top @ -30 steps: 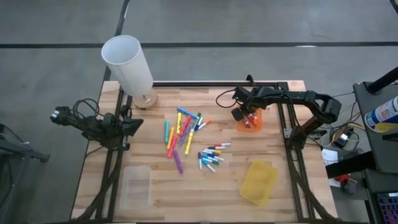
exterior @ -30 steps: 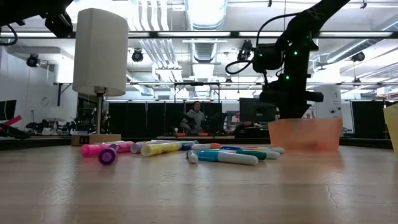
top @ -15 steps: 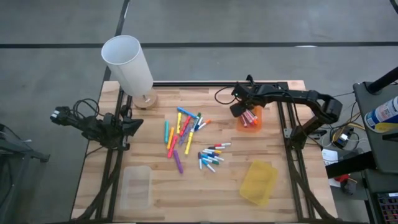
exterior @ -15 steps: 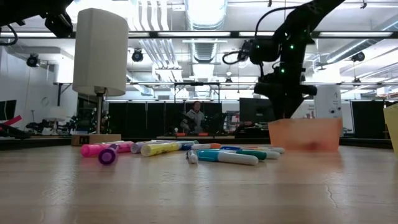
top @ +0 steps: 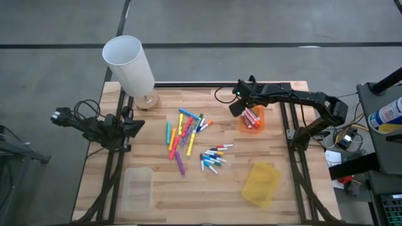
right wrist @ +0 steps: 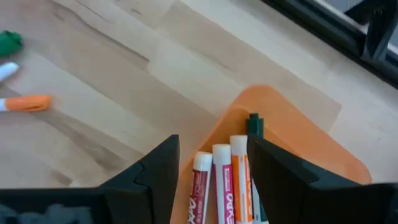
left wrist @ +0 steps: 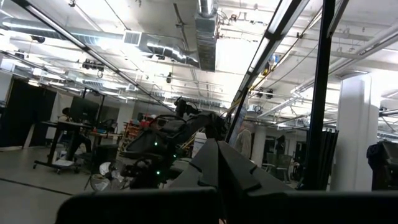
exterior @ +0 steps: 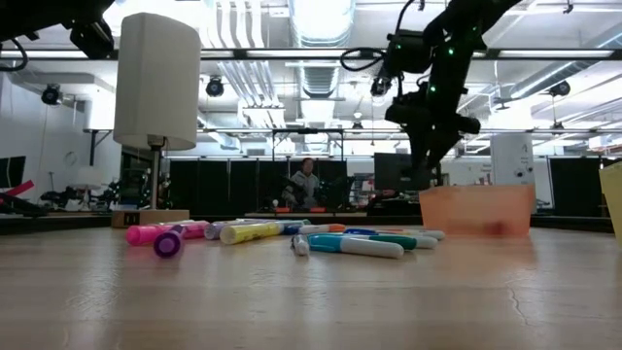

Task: Pick & Place Markers
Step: Put the violet marker pen into the transparent bin

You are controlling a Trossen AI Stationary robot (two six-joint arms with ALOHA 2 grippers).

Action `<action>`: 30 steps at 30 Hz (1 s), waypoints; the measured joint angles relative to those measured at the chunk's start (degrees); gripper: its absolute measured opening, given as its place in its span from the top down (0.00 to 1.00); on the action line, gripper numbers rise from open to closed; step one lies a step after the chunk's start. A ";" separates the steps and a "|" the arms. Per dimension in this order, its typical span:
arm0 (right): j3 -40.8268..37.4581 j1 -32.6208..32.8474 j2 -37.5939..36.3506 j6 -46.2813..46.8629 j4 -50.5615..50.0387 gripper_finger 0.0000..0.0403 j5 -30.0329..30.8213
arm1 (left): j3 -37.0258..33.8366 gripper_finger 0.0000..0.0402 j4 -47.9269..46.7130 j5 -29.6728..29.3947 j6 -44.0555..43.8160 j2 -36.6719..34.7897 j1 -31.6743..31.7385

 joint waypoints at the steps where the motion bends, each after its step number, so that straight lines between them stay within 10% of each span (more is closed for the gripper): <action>1: 0.44 0.13 0.00 0.02 0.00 0.56 -0.22 | 0.00 1.00 0.01 0.00 -0.01 0.00 0.00; 15: 5.40 4.81 -0.02 -9.51 2.10 0.55 -1.66 | -0.02 1.00 -0.01 -0.01 0.01 0.00 0.01; 30: 4.13 10.05 -0.02 -12.70 27.49 0.56 -11.53 | -0.06 1.00 0.01 -0.01 0.04 0.00 0.00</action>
